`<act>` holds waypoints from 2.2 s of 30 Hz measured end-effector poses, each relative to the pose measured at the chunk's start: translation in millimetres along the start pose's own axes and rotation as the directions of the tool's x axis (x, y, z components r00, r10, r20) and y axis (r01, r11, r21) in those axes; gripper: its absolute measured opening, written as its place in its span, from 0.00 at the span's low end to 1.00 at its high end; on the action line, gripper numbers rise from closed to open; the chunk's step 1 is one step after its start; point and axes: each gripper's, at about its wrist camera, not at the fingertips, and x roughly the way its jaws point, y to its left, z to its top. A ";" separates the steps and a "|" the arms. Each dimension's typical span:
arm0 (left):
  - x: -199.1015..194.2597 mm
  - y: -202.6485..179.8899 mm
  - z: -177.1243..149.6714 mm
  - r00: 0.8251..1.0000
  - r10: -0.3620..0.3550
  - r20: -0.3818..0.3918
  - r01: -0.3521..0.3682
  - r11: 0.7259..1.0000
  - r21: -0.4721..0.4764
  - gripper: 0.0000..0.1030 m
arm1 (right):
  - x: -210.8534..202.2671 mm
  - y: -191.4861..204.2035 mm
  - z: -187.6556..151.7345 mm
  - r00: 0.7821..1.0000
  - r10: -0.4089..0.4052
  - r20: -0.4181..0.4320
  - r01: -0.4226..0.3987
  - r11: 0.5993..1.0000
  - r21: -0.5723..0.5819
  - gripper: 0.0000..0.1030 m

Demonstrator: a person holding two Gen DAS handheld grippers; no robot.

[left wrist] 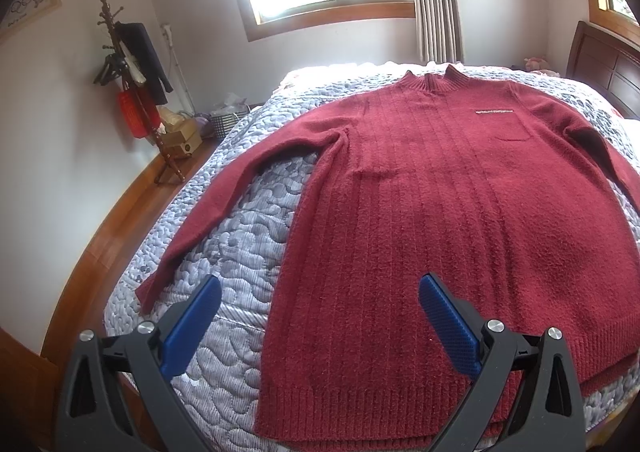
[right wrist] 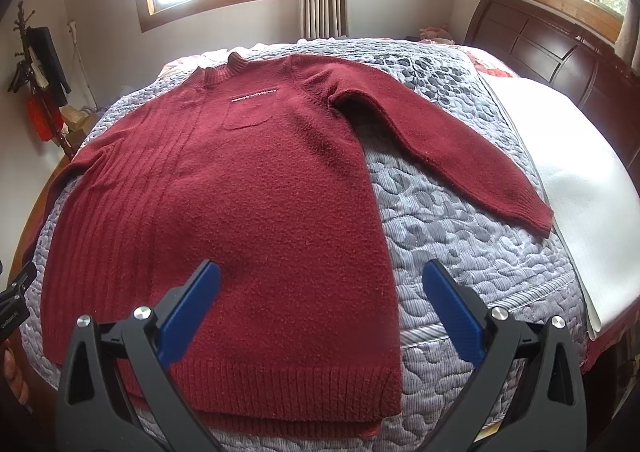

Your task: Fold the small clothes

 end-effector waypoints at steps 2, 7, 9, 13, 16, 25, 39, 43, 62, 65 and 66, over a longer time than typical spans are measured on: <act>0.2 0.4 -0.1 1.000 0.001 -0.002 -0.001 1.000 -0.002 0.97 | -0.1 -0.3 -0.1 1.000 -0.002 0.001 0.002 1.000 0.001 0.97; 1.0 1.3 -0.8 1.000 0.004 -0.005 -0.004 1.000 -0.006 0.97 | -0.4 -0.4 -0.1 1.000 -0.004 0.001 0.004 1.000 -0.002 0.97; 1.0 1.6 -0.9 1.000 0.002 -0.007 -0.002 1.000 -0.005 0.97 | -0.6 0.0 -0.3 1.000 -0.006 0.003 0.006 1.000 -0.003 0.97; 0.9 0.7 -0.9 1.000 0.004 -0.004 -0.004 1.000 -0.001 0.97 | 0.1 -0.7 -0.2 1.000 0.000 -0.001 0.000 1.000 0.002 0.97; 1.0 0.5 -1.0 1.000 0.003 -0.006 -0.003 1.000 -0.001 0.97 | 0.8 -1.0 0.0 1.000 0.001 -0.003 -0.001 1.000 0.002 0.97; 4.6 -2.3 -0.1 1.000 0.005 -0.014 -0.005 1.000 0.003 0.97 | 5.1 -2.9 -0.1 1.000 -0.001 -0.009 0.001 1.000 0.004 0.97; 11.6 -7.3 0.3 1.000 0.005 -0.026 -0.005 1.000 0.006 0.97 | 12.6 -12.0 1.0 1.000 0.022 0.003 -0.022 0.999 0.046 0.97; 18.2 -14.8 4.3 0.999 -0.002 -0.034 0.003 1.000 0.012 0.97 | 20.3 -38.4 4.8 0.999 0.034 0.042 -0.037 0.996 0.083 0.97; 67.5 -135.2 84.8 0.993 -0.114 -0.017 0.114 0.993 0.008 0.97 | 115.0 -298.8 37.6 0.973 -0.036 -0.227 0.123 0.917 0.380 0.96; 74.4 -156.0 90.6 0.991 -0.129 -0.021 0.129 0.991 0.019 0.97 | 128.3 -307.7 36.2 0.968 -0.037 -0.246 0.133 0.912 0.387 0.94; 76.5 -162.0 92.1 0.990 -0.136 -0.022 0.137 0.990 0.023 0.97 | 133.6 -309.7 35.8 0.967 -0.025 -0.254 0.127 0.911 0.393 0.89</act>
